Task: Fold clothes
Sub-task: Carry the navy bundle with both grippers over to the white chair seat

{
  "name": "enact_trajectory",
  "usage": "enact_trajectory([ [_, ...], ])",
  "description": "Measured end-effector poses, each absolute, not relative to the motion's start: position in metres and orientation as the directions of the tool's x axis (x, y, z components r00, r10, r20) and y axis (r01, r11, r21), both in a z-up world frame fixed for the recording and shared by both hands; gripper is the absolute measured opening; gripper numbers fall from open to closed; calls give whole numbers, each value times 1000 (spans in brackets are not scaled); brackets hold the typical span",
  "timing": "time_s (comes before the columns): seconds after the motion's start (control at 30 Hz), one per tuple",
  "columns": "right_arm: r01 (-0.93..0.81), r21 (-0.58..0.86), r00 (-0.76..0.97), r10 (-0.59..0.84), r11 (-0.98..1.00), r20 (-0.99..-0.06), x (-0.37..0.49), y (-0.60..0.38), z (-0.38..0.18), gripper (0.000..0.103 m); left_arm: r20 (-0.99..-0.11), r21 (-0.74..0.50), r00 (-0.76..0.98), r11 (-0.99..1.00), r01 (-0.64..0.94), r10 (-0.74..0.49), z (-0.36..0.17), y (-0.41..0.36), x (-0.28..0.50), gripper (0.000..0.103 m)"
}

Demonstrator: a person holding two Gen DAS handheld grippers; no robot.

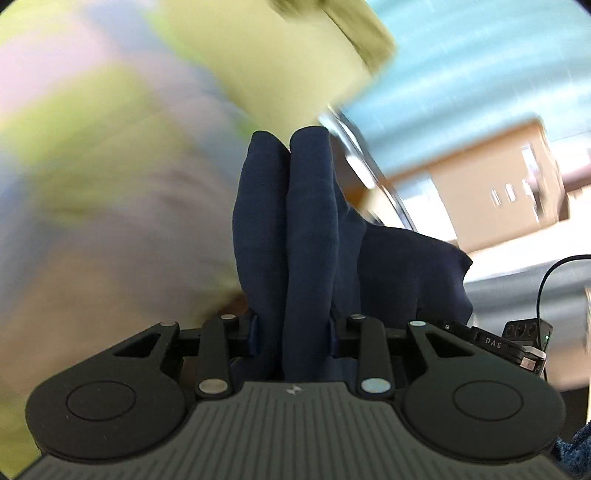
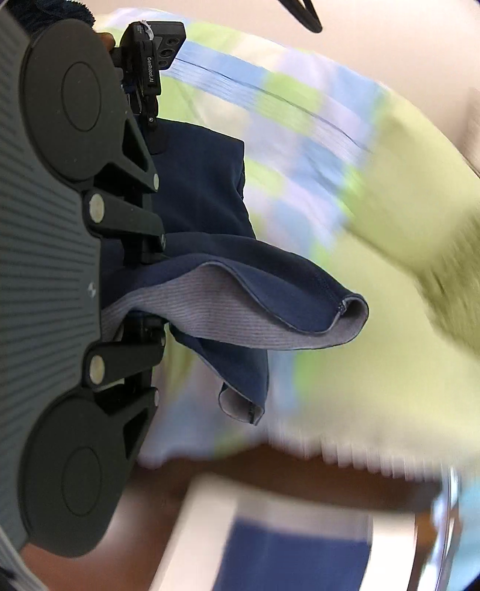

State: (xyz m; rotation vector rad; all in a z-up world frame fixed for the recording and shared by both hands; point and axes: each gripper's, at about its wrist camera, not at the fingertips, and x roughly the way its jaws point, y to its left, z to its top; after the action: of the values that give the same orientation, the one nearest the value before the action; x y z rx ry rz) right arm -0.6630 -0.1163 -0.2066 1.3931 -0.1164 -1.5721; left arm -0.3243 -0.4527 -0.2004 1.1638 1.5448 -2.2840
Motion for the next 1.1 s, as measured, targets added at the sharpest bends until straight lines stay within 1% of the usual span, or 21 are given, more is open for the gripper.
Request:
enact_trajectory([
  [0.07,528,614,67,-692,-587,-719,-697,-58,-205,16,-653,-740,-673,-484,467,348,-205,-431,-370,38],
  [0.1,489,604,21,-684,-629,-729,-715,-26,-204,16,-642,-751,-658,-497,435,394,-209,-414,-405,38],
  [0.2,437,585,-45,-667,-683,-744,-738,17,-211,16,-630,-764,-618,-520,383,471,-213,-378,-475,38],
  [0.33,352,568,-129,-640,-744,-758,-795,79,-214,16,-626,-766,-587,-544,342,513,-212,-350,-552,38],
  [0.37,348,569,-134,-641,-745,-756,-796,81,-215,16,-626,-766,-585,-548,337,515,-212,-343,-560,38],
  [0.43,333,579,-149,-648,-744,-747,-826,89,-222,16,-623,-769,-584,-543,337,520,-219,-335,-599,38],
  [0.53,315,593,-155,-656,-741,-738,-863,89,-240,16,-636,-756,-580,-560,339,508,-231,-337,-635,38],
  [0.73,300,609,-120,-662,-735,-740,-910,78,-280,16,-665,-732,-564,-579,360,490,-260,-348,-676,38],
  [0.9,282,620,-106,-666,-732,-738,-931,74,-297,16,-673,-730,-552,-559,393,491,-283,-365,-688,38],
  [1.0,279,622,-104,-667,-732,-738,-934,74,-296,16,-665,-739,-560,-541,401,494,-290,-363,-689,38],
  [1.1,286,626,-101,-672,-726,-733,-937,71,-291,16,-654,-748,-574,-535,393,494,-283,-373,-683,38],
])
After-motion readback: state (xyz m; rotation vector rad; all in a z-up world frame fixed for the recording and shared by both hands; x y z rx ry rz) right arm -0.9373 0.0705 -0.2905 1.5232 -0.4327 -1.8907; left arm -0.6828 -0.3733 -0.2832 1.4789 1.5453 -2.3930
